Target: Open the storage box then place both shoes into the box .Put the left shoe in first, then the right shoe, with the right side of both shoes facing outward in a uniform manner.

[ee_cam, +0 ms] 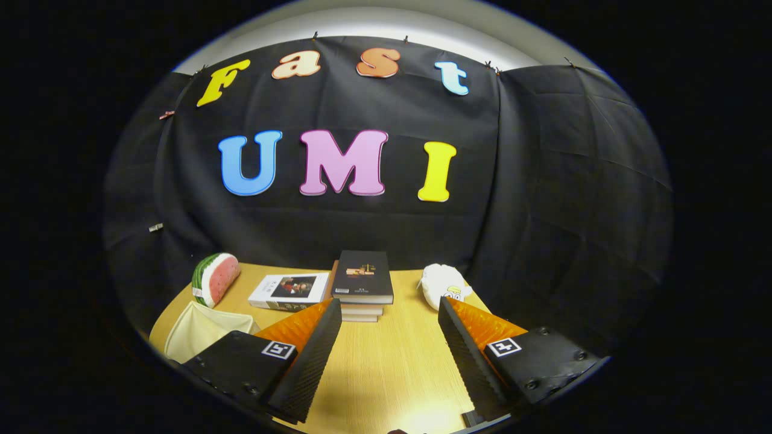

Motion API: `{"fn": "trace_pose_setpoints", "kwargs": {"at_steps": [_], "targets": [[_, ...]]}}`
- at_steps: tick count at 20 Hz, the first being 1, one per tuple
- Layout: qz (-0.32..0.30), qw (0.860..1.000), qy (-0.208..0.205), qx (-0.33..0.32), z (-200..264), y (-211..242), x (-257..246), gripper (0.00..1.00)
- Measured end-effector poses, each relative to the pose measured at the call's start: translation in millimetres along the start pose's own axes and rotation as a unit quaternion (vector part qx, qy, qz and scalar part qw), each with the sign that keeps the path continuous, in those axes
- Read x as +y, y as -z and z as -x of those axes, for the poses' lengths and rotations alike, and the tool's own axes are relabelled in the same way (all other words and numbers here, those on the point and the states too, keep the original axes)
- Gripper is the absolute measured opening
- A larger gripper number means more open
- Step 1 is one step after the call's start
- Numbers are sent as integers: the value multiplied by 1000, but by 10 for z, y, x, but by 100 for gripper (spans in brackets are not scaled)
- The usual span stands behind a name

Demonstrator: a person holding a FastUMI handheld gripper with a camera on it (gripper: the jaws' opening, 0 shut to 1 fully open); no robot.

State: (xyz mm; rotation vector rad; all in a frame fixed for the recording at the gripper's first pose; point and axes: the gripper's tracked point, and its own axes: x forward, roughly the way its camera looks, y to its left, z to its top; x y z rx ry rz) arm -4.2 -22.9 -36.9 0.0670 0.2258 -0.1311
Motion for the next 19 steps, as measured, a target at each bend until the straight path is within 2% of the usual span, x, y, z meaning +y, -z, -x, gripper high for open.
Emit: {"fn": "trace_pose_setpoints", "kwargs": {"at_steps": [3, 7, 19], "targets": [[7, 999, 4, -48, 102, -188, -66, 99], [3, 998, 4, -65, 186, -239, -77, 99], [9, 999, -2, -41, 237, -22, -46, 99]]}}
